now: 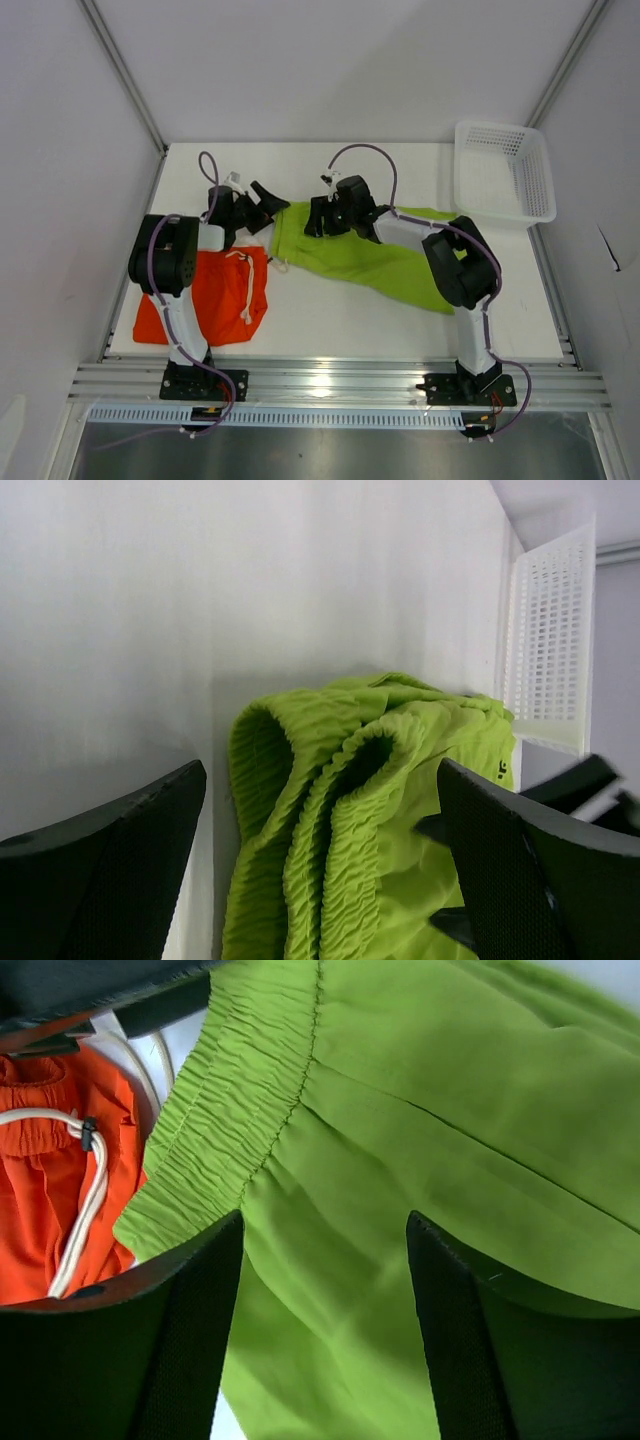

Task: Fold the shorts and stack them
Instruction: Fold the shorts

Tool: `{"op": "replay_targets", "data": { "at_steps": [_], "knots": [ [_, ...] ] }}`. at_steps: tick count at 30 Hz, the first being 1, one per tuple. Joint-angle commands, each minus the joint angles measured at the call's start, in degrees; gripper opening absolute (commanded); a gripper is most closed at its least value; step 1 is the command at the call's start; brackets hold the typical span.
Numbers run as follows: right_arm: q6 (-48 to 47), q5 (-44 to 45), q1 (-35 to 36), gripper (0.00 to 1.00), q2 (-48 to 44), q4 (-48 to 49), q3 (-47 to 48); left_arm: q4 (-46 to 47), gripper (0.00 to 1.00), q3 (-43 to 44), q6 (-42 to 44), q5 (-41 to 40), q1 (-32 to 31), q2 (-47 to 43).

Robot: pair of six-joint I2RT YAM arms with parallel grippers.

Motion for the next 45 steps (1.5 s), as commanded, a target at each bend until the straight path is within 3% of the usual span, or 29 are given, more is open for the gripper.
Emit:
{"op": "replay_targets", "data": {
  "at_steps": [1, 10, 20, 26, 31, 36, 45],
  "knots": [
    [7.63, -9.76, -1.77, 0.66, 5.8, 1.94, 4.02, 6.14, 0.99, 1.5, 1.41, 0.62, -0.27, 3.25],
    [14.15, -12.15, -5.11, 0.65, 16.62, -10.0, 13.78, 8.54, 0.99, 0.09, 3.69, -0.78, -1.5, 4.05],
    [9.58, -12.59, -7.93, 0.46, 17.68, -18.54, 13.53, 3.08, 0.99, 3.25, 7.21, -3.77, -4.23, 3.79],
    [9.4, -12.85, -8.28, 0.45, 17.24, -18.72, 13.44, 2.29, 0.72, 3.26, 8.0, -1.66, -5.2, 3.97],
    [9.67, -13.2, -8.28, 0.43, 17.94, -18.72, 14.49, 4.48, 0.65, -1.39, 7.03, -1.66, -5.99, 1.95],
    [7.66, -13.21, -8.19, 0.39, 17.86, -20.21, 14.76, 7.48, 0.42, -4.12, 4.39, -0.87, -8.09, 0.28],
    [4.48, -12.24, -7.75, 0.37, 15.83, -21.8, 13.09, 2.48, 0.2, -5.36, 2.37, -5.18, -11.7, -5.78]
  ]
}}
